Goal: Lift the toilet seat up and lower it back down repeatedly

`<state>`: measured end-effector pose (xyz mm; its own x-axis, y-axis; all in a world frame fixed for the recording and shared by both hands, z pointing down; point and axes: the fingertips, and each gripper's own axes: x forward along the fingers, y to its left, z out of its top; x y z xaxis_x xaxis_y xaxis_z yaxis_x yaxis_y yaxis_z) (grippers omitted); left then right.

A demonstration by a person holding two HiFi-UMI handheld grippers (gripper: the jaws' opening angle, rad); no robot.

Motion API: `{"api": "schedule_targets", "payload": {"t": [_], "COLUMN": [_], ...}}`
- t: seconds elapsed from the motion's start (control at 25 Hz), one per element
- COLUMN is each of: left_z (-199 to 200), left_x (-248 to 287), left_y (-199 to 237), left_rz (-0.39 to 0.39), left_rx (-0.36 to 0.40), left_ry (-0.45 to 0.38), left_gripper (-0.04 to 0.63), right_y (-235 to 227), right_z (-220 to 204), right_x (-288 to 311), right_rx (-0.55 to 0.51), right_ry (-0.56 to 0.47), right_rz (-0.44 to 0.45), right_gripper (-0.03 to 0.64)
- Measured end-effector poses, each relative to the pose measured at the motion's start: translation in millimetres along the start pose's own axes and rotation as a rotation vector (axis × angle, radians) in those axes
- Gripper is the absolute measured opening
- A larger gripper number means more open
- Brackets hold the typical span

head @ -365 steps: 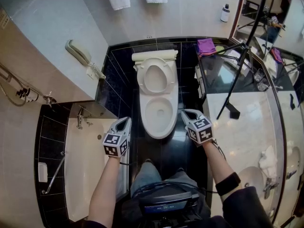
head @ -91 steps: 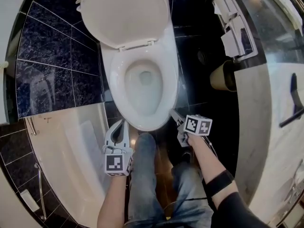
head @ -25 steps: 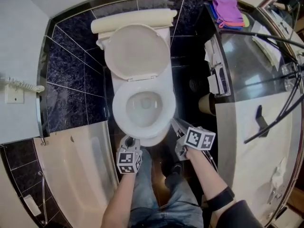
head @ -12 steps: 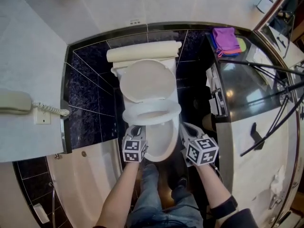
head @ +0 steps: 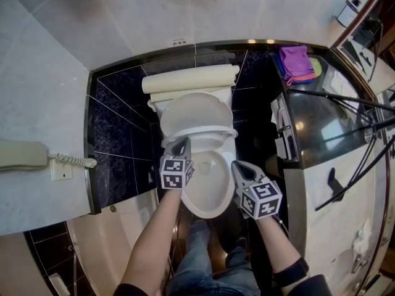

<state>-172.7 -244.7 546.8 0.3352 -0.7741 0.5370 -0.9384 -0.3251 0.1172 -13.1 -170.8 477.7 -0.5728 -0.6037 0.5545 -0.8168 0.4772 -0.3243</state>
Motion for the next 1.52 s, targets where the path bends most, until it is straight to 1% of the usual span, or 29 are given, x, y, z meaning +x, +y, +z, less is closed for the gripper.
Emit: {"api": "schedule_targets", "payload": {"t": [0.2,0.36,0.68,0.92,1.04,1.16,1.36,1.52], "left_z": [23.7,32.1,29.0,34.8,40.7,46.4,44.9,42.1], "left_x": [33.1,43.5,35.1,17.0,-3.1,-34.9,-108.6,-173.7], "left_y": [28.6,43.4,41.5,34.1,22.9,7.3,-27.1,-63.4], "left_rz": [0.019,0.036,0.043,0.048,0.051,0.062,0.088,0.109], "left_rx": [-0.011,-0.002,0.005,0.011,0.021,0.033,0.050,0.045], "left_ry": [0.009,0.013,0.014,0.001,-0.008,-0.019,-0.025,-0.032], "left_gripper": [-0.009,-0.009,-0.009,-0.009,-0.009,-0.009,-0.009,-0.009], "right_y": [6.4,4.3,1.4,6.4,12.2,21.1,42.3,52.1], "right_z": [7.6,11.2,12.4,13.8,18.2,22.3,23.1,17.9], "right_x": [13.1,18.5,18.2,11.6,4.7,-6.6,-45.1,-86.7], "right_rx": [-0.017,-0.040,-0.043,-0.065,-0.089,-0.113,-0.157,-0.181], "right_ry": [0.004,0.006,0.006,0.009,0.005,0.000,-0.007,-0.007], "right_rz": [0.006,0.003,0.000,0.003,0.014,0.031,0.065,0.074], "right_gripper": [0.017,0.017,0.017,0.017,0.017,0.017,0.017,0.017]}}
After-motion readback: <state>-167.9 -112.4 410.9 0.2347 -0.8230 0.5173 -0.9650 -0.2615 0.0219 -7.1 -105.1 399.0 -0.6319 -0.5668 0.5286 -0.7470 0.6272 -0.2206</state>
